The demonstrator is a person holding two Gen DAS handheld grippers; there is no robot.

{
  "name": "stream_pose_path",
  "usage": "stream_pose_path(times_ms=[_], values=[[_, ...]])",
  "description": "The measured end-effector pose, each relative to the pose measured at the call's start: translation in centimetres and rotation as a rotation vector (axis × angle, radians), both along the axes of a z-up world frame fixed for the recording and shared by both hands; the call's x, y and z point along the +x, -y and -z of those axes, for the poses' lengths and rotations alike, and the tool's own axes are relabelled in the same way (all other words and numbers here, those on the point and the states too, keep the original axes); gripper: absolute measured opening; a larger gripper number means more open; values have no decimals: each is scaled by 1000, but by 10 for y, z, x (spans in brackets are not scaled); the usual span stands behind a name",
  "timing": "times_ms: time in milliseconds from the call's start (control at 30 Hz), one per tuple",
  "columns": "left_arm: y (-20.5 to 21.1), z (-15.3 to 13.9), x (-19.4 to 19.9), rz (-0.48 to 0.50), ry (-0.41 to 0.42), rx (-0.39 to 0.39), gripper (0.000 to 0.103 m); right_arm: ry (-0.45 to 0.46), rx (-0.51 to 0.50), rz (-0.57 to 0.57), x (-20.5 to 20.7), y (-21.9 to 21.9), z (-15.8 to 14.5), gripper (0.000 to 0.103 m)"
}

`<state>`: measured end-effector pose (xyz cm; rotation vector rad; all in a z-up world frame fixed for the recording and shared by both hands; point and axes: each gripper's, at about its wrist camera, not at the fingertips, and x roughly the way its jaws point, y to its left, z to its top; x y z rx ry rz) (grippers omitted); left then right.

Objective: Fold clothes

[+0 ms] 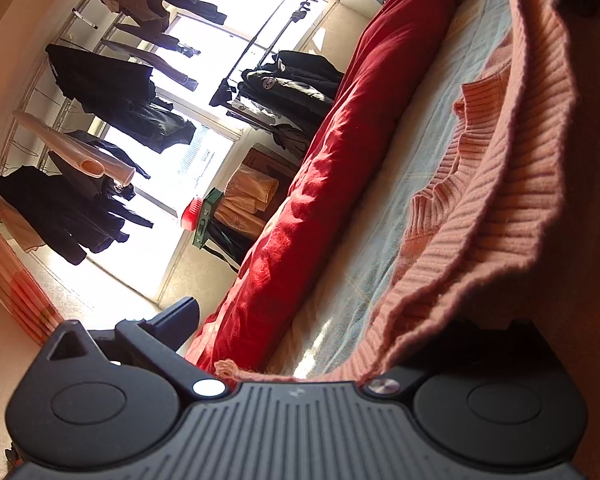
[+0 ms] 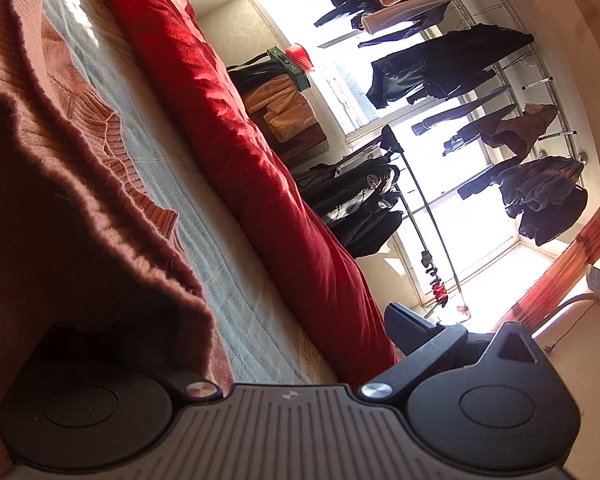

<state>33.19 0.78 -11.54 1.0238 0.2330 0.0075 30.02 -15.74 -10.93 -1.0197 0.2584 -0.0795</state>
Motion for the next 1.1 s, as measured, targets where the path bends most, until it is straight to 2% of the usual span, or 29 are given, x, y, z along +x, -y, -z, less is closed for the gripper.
stream_pose_path(times_ms=[100, 167, 333, 433, 500, 633, 767, 933, 1100], values=[[-12, -7, 10, -11, -92, -97, 103, -67, 49, -16, 1, 9, -5, 103], [-19, -14, 10, -14, -141, -131, 103, -108, 85, -31, -3, 16, -10, 103], [-34, -21, -16, 26, -216, -86, 103, -224, 176, -67, -13, 36, -25, 103], [-44, -25, -29, 34, -233, -106, 103, -291, 268, -78, -24, 51, -34, 103], [-50, -32, -25, 20, -238, -153, 103, -319, 342, -85, -27, 60, -41, 103], [-56, -44, -6, -15, -232, -262, 103, -336, 483, -66, -12, 74, -52, 103], [-60, -48, 23, -55, -236, -360, 103, -337, 635, -35, 25, 87, -60, 103], [-69, -45, 54, -154, -226, -400, 102, -442, 838, 11, 80, 109, -54, 103], [-79, -44, 50, -156, -236, -436, 102, -508, 1023, -51, 87, 126, -51, 103]])
